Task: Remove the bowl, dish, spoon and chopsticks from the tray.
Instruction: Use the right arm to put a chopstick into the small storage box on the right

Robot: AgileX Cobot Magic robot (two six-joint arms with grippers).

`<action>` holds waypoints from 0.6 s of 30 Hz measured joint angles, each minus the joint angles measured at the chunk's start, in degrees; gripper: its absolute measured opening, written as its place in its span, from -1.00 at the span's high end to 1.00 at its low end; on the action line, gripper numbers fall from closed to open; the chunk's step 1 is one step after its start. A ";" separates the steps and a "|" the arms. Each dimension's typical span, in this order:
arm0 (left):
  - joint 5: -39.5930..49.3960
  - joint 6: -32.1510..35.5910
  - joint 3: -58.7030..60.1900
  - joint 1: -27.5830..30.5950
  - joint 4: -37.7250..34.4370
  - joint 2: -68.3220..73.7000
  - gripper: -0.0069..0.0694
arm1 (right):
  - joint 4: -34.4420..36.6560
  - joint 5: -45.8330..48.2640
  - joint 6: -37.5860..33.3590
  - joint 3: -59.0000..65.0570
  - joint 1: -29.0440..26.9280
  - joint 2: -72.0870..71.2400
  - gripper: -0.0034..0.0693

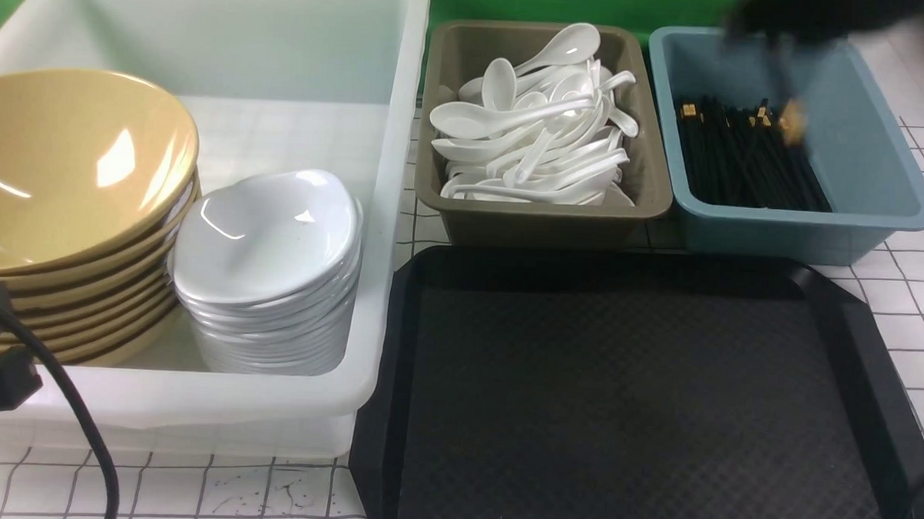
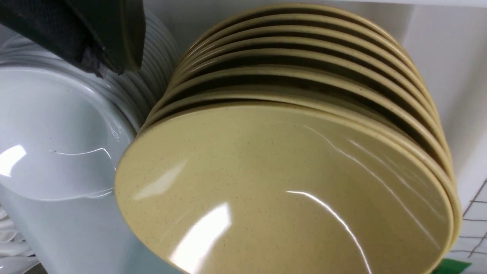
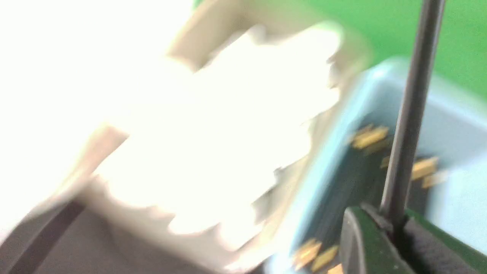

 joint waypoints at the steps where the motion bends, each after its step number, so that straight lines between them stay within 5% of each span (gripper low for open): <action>1: -0.32 0.43 0.32 0.00 0.00 0.00 0.85 | 0.41 0.13 0.00 -2.61 -2.05 2.34 0.64; 7: -0.32 6.15 2.16 -0.67 -2.58 -0.86 0.85 | 7.13 4.68 0.00 -15.24 -10.50 22.60 0.64; 14: -4.76 23.37 5.15 -4.10 -6.31 -11.12 0.85 | 9.23 6.21 -0.47 -20.19 -11.77 37.64 0.64; 18: -6.11 25.74 9.38 -4.29 -6.87 -16.00 0.85 | 9.17 6.40 -0.47 -21.00 -11.91 39.68 0.57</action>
